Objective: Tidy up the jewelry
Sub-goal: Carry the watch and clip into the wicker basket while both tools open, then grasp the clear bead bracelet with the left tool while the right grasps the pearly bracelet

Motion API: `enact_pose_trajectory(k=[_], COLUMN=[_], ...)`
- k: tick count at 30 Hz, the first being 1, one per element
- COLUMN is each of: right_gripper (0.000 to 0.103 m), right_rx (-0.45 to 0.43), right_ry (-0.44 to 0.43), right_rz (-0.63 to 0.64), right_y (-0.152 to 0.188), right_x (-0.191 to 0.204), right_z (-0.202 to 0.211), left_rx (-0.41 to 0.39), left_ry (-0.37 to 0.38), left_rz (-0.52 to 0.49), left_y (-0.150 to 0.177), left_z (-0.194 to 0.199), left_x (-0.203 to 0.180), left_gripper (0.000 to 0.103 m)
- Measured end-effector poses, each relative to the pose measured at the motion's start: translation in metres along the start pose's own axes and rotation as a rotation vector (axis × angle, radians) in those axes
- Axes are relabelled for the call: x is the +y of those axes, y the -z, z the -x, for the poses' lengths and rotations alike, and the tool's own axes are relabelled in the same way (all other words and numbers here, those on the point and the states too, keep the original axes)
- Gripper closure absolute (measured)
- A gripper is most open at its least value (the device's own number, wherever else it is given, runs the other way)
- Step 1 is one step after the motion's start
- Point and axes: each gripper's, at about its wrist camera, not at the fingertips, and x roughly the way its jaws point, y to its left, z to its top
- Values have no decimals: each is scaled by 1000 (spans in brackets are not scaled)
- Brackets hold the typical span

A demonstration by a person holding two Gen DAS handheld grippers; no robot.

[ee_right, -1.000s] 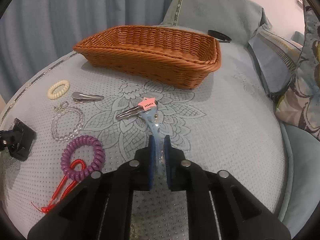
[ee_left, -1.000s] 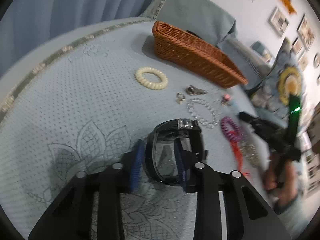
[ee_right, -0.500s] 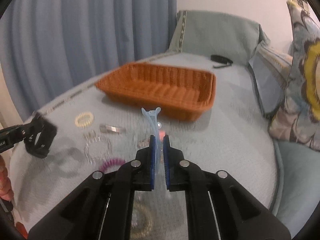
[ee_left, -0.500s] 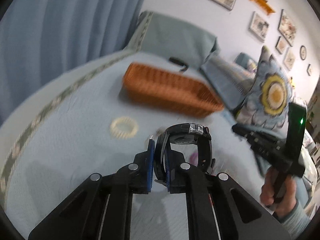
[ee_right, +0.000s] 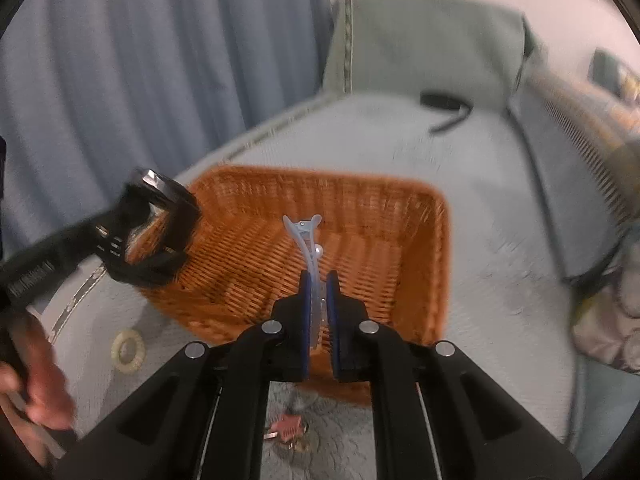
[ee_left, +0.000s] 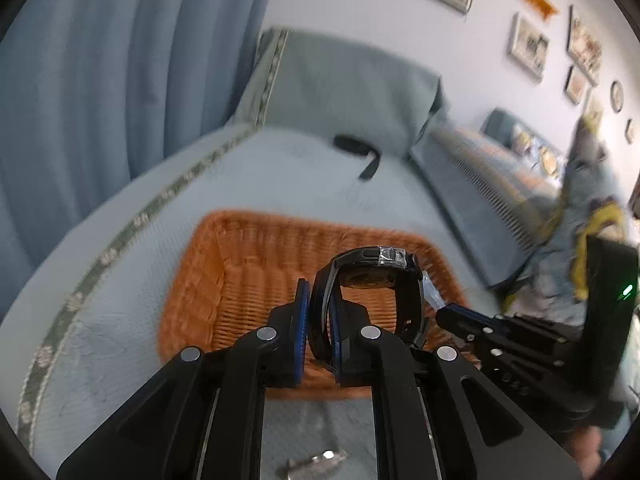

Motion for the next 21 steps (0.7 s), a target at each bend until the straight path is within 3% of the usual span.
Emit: enact_pose_trajectory(k=[5,8,11,13,16,19,21], right_gripper=[97,97,96,96,85,63,60], right_rx=[97,96,100,96,74,33,2], right_ry=[2,19,20,18,19,-5,-19], right_rz=[-59,-43,-46,-44,-48,-63,-58], right_y=[-3,-3,-4,1,5,14,20], right_x=[-14,-11,-9,-11,-15,-17,-14], right_z=[-37,-39,-38,-33,-19,7,25], left_rx=[76,95,84,54,10,-47,-78], left_ry=[-47,-41,-22,4,47,83,100], left_rz=[-2,-2,8,22,33,49,57], left_y=[13,20,21,20,21,27,32], left_z=[-42,-47,-42,-27,1,39,63], left_x=[8,11,15,17,18,19,21], left_gripper=[95,95,83,70,67,59,57])
